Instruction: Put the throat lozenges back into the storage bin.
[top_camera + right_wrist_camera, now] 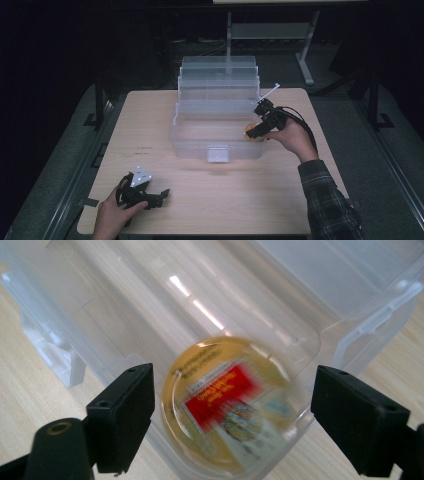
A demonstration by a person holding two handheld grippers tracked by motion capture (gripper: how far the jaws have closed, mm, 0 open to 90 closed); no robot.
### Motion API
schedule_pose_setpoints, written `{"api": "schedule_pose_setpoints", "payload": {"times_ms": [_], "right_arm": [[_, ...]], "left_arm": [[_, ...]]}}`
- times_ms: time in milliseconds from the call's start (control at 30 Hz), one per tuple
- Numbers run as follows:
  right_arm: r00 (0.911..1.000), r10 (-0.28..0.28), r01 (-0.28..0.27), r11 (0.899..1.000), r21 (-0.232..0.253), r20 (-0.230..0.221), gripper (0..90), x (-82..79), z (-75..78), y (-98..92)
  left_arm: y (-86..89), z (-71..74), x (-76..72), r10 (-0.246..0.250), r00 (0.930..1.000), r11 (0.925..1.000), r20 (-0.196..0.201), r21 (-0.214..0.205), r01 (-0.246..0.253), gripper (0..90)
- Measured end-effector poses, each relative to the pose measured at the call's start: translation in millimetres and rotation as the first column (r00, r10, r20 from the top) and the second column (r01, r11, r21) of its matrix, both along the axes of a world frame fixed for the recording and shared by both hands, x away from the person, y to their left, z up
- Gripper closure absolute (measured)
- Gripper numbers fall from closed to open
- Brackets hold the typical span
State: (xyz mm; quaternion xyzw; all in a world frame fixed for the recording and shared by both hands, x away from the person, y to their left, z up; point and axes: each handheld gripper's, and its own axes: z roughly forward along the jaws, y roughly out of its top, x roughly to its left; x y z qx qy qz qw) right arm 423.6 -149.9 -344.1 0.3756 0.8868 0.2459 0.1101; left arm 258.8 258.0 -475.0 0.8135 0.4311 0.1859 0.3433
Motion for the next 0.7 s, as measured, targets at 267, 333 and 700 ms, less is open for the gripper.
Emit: {"api": "schedule_pose_setpoints", "payload": {"times_ms": [267,333,700], "right_arm": [[1.0,-0.003,0.003,1.0,0.003,0.008,16.9,-3.1,2.7,-2.5],[0.9999,-0.006,0.006,1.0,0.004,0.011,16.7,-5.0,3.5,-4.4],[0.9987,-0.031,0.03,0.999,0.011,0.039,7.3,-21.1,7.0,-20.3]], "left_arm": [[0.0,0.0,0.1,-0.001,1.0,1.0,0.001,0.001,0.001,10.7],[0.0,0.0,0.1,-0.001,1.0,1.0,0.001,0.001,0.001,10.6],[0.0,0.0,0.0,-0.001,1.0,1.0,0.001,0.001,0.001,10.6]]}}
